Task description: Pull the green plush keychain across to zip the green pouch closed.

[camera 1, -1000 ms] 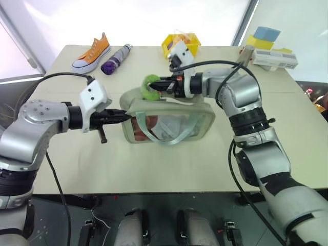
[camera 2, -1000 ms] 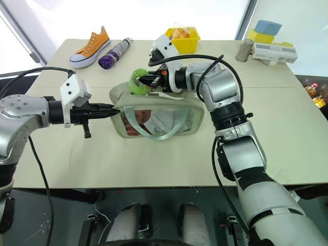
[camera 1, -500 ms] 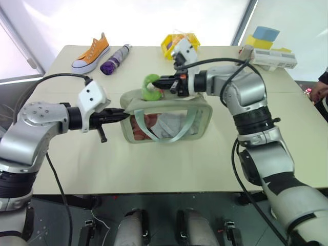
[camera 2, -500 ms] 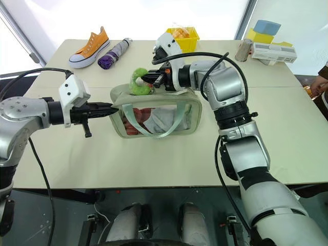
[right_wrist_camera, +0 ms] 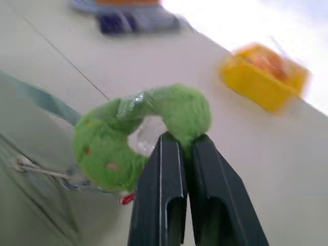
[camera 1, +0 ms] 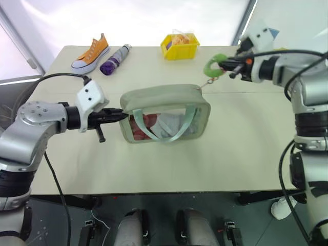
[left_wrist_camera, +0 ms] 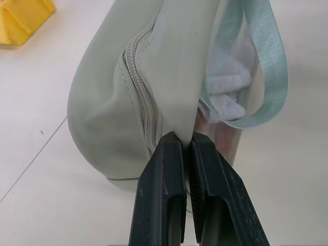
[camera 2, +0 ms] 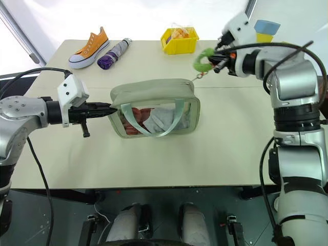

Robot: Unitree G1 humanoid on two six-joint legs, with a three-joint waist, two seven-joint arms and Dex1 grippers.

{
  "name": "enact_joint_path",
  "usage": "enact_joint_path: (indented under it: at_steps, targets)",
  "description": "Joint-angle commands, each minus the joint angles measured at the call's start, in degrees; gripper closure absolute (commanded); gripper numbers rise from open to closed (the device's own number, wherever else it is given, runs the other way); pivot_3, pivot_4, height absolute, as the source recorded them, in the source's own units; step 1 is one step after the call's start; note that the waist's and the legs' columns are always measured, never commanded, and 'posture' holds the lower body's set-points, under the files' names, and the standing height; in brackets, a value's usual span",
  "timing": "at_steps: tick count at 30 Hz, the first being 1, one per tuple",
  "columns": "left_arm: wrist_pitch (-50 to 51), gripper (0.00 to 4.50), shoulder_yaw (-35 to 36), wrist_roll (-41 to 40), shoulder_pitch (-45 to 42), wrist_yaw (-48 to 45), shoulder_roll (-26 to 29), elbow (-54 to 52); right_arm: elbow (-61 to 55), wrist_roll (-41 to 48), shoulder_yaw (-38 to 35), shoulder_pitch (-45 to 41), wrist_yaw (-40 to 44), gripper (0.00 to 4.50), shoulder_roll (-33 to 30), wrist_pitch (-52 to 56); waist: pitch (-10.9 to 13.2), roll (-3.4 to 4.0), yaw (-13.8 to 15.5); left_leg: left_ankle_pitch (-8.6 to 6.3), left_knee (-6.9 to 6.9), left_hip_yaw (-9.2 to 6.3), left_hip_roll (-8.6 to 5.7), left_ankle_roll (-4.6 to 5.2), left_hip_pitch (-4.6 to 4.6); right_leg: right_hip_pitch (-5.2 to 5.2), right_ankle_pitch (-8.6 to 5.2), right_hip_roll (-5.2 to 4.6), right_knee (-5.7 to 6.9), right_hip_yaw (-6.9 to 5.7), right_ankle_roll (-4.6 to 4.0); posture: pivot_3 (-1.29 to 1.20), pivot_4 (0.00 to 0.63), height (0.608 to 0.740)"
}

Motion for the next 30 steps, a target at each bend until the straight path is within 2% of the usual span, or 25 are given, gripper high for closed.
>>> enact_joint_path:
  at_steps: [1, 10, 14, 18, 21, 24, 30]
  targets:
    - [0.0, 4.50, 0.2, 0.9, -0.2, -0.1, 1.1, 0.5, 1.4, -3.3, -3.3, 1.9, -5.6, 4.47, -1.9, -3.1, 0.0, 0.00, -0.1, 0.00, -0.01, 0.02, 0.00, 0.00, 0.00, -0.02, 0.00, 0.01, 0.00, 0.00, 0.00, 0.00, 0.150, 0.740]
    - [0.1, 4.50, -0.8, 1.0, -0.7, -0.3, 1.0, 0.1, 4.3, -0.6, -6.2, 15.7, -13.4, 4.47, 7.9, -1.5, 0.0, 0.00, 0.0, 0.01, 0.02, 0.02, -0.01, -0.01, 0.04, 0.07, 0.00, 0.03, -0.01, 0.00, 0.01, 0.00, 0.150, 0.740]
    - [0.1, 4.50, -0.7, 1.1, -0.4, -0.2, 1.0, -0.2, 1.2, 1.1, -4.5, 20.3, -12.8, 4.47, 12.6, 1.3, 0.0, 0.01, -0.1, 0.01, 0.01, 0.02, -0.02, -0.02, 0.07, 0.09, 0.00, 0.05, 0.00, 0.00, 0.01, 0.00, 0.150, 0.740]
    - [0.3, 4.50, -0.2, 1.0, 0.0, 0.0, 1.2, -0.6, -3.3, 2.1, -2.5, 22.0, -11.0, 4.47, 14.6, 3.2, 0.0, 0.01, -0.1, 0.01, 0.01, 0.00, 0.01, -0.02, 0.07, 0.09, 0.00, 0.05, 0.00, 0.00, 0.01, 0.00, 0.150, 0.740]
    - [0.0, 4.50, 0.2, 0.9, 0.0, 0.3, 1.1, -0.6, -3.1, 2.8, -3.3, 20.1, -9.4, 4.47, 13.6, 2.0, 0.0, 0.01, -0.1, 0.01, 0.01, -0.01, 0.00, -0.02, 0.09, 0.11, 0.00, 0.05, 0.00, 0.00, 0.01, 0.00, 0.150, 0.740]
    - [0.0, 3.37, 1.2, 0.2, -0.8, 0.5, 0.8, 0.4, -1.7, 3.7, -4.8, 16.7, -6.5, 3.43, 10.6, 1.5, 0.0, 0.02, -0.1, 0.01, 0.01, -0.01, 0.00, -0.02, 0.08, 0.10, 0.00, 0.04, 0.00, 0.00, 0.01, 0.00, 0.150, 0.740]
    - [2.2, 0.41, 5.4, -3.2, -4.8, -1.5, 2.4, 6.2, 0.0, 4.6, -4.4, 9.4, 4.1, 0.42, 0.0, 0.0, 0.0, 0.07, 0.2, 0.01, 0.00, -0.01, -0.01, -0.01, 0.00, 0.01, 0.00, 0.04, -0.01, 0.00, 0.01, 0.00, 0.150, 0.740]
